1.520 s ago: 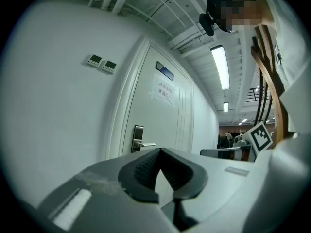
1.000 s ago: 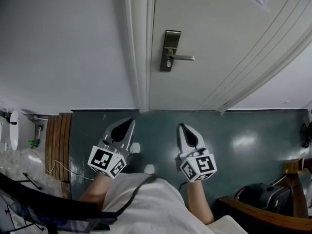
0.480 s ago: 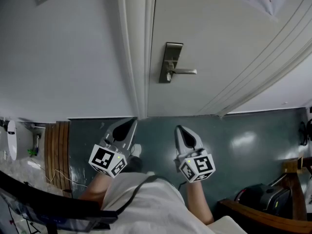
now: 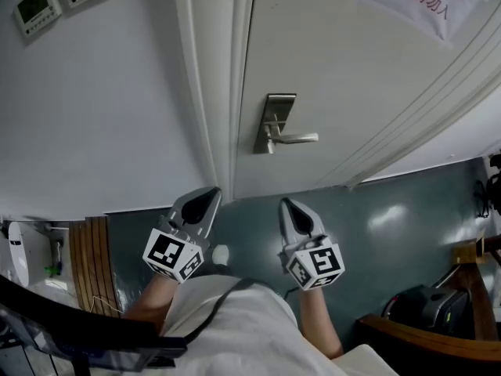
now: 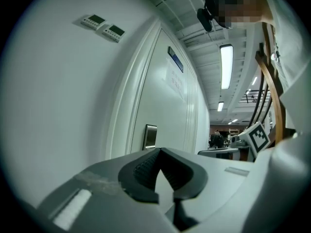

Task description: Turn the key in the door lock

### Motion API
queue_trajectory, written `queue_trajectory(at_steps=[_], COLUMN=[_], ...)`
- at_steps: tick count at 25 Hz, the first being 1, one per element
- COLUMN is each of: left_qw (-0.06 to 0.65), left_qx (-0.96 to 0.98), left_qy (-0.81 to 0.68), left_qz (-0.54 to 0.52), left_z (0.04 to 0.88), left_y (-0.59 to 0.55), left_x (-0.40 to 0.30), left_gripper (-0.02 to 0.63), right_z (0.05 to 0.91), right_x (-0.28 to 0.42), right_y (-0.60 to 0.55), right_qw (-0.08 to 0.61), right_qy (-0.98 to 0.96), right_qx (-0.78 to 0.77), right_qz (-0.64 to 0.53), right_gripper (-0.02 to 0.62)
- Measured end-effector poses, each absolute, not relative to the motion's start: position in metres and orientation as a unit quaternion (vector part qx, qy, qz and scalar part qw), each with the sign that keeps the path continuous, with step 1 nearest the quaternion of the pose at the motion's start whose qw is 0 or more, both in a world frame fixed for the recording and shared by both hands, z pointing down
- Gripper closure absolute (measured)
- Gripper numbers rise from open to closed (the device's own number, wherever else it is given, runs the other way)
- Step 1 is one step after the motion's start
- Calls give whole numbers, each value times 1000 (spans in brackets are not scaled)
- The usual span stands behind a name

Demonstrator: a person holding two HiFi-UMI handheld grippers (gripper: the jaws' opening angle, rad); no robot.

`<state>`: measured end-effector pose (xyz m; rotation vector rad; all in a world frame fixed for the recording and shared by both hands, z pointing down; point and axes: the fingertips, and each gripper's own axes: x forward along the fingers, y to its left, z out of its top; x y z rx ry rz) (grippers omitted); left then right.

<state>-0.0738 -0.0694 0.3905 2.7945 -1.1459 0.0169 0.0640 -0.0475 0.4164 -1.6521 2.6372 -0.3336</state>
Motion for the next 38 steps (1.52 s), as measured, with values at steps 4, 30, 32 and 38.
queue_trajectory(at_steps=[4,30,32,38], left_qw=[61,64,62,65], left_qx=[934,937,934,921], left_qy=[-351,-343,-352,-385], left_qz=[8,6,8,14], left_z=[391,398,400,407], left_y=[-92,-147,-150,-151], left_x=[-72,-62,-60,-62], left_gripper=[600,600,600,600], right_z=[413,436,444,477], right_x=[61,67,69,67], right_y=[-67,-132,-140,-162], right_qw=[7,-57,-84,-116], right_qy=[831,812,811,825], right_qx=[-546,-578,-577,-551], right_qz=[-104,-60,-39,-48], right_gripper=[588,588,588,586])
